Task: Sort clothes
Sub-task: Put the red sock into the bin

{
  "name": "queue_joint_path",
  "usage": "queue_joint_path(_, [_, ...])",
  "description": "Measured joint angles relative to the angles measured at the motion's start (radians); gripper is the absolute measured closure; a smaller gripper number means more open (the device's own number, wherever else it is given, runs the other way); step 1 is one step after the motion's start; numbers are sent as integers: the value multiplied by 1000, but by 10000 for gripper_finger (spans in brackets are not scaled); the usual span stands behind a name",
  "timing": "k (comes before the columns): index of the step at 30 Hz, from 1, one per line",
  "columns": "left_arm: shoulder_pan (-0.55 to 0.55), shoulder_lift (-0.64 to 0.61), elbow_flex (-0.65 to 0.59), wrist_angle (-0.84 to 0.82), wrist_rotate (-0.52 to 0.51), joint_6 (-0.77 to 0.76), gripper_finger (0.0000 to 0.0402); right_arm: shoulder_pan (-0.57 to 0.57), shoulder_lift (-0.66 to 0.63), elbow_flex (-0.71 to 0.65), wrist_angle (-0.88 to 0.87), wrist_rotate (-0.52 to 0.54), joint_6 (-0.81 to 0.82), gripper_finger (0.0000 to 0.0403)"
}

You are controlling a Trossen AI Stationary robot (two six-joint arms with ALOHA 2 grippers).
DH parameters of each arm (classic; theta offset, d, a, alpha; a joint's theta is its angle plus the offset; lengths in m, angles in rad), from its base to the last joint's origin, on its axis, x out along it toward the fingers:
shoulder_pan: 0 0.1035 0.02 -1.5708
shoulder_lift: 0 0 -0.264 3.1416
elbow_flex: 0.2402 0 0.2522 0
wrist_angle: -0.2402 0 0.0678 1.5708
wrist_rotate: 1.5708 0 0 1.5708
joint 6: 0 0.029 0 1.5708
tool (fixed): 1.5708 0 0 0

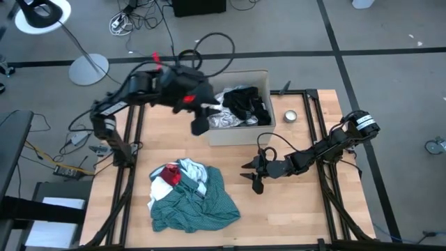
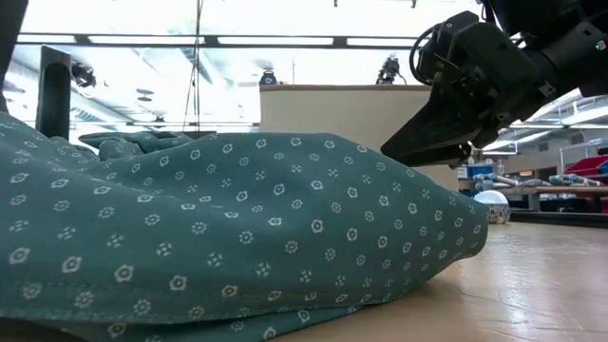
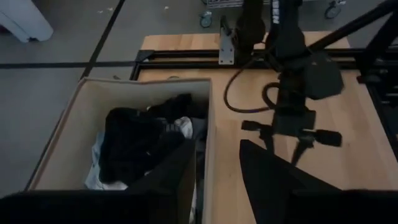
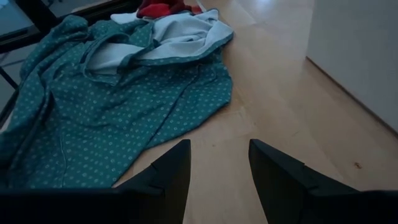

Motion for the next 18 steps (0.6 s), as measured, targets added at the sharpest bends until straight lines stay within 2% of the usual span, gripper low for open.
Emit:
queue_joint_path(4, [-76,-74,-62,-35,-56,-34,270,1,0,0,2,-8,14,238])
queue_joint_path(8, [-162,-213,-236,-29,-122,-111,270,1,0,0,3,-12,15,238])
queue_joint_path(11, [-237,-356,-444,48,-222,-168,270,1,0,0,5,-13,15,238])
queue_joint_path(13, [-281,-465,-614,157,-267,-190,270,1,0,0,15,-13,15,238])
queue_joint_path(18, [-341,-740,-1054,461,-278,-219,270,1,0,0,71,-19,15,238])
